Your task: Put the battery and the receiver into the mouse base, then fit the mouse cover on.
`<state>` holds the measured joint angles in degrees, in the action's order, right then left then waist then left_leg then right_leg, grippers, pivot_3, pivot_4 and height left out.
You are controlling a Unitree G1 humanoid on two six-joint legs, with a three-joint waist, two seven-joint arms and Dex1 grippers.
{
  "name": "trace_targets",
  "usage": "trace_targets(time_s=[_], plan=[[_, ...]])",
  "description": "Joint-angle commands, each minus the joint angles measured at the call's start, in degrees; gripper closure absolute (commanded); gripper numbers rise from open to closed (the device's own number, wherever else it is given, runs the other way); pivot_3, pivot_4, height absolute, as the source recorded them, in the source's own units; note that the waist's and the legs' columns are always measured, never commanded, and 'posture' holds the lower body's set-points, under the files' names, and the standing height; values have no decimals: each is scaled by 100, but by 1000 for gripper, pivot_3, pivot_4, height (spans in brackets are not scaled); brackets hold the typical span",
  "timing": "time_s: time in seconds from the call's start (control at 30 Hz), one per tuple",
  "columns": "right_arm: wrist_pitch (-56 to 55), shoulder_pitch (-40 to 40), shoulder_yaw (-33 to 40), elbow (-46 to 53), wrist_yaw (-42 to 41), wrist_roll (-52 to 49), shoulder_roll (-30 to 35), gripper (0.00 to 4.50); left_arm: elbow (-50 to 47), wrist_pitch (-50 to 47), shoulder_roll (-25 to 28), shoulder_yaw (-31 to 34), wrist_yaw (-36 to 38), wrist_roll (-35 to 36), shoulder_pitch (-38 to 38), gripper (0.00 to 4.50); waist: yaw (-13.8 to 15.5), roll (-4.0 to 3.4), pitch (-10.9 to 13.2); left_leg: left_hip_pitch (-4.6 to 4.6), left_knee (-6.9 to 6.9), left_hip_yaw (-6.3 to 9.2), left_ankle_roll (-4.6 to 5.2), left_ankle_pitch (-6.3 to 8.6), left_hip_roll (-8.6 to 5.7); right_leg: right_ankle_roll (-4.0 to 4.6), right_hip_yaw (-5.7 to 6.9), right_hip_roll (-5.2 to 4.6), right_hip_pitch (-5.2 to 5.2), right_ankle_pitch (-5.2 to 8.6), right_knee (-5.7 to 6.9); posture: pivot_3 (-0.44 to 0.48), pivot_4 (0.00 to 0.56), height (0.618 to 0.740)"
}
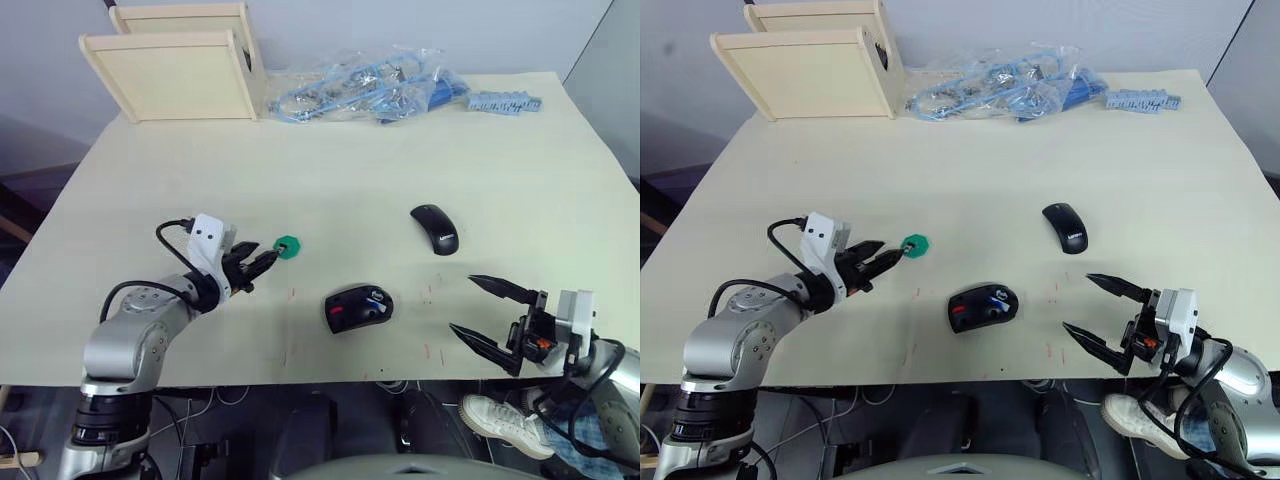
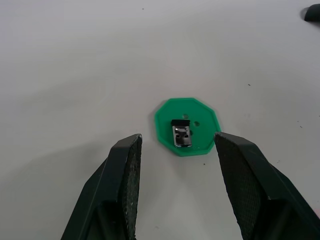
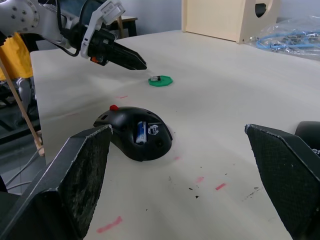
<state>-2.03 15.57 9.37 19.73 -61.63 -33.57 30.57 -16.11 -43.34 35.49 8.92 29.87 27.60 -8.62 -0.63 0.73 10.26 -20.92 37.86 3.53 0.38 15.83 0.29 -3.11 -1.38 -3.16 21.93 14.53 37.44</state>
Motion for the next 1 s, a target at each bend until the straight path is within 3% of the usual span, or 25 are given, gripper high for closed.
trace_targets(time_s=[0.03,0.17,1.0], plan=[[-33,93,2,279,69,-57,-21,0,67,195,-19,-30,129,-68,-78,2065,0,0,0,0,0,-1,0,0,0,0,-1,0,0,0,0,0,150,740],[-27,140,14,312,96,-79,-3,0,228,343,-37,-138,174,-237,-88,3241,-2,0,0,0,0,0,0,0,0,0,0,0,0,0,0,0,150,740],[-127,159,-33,175,60,-13,-75,0,380,470,-360,-436,25,-808,-400,3241,0,1,0,-2,0,-1,0,0,-1,-1,0,0,2,0,0,0,150,740]])
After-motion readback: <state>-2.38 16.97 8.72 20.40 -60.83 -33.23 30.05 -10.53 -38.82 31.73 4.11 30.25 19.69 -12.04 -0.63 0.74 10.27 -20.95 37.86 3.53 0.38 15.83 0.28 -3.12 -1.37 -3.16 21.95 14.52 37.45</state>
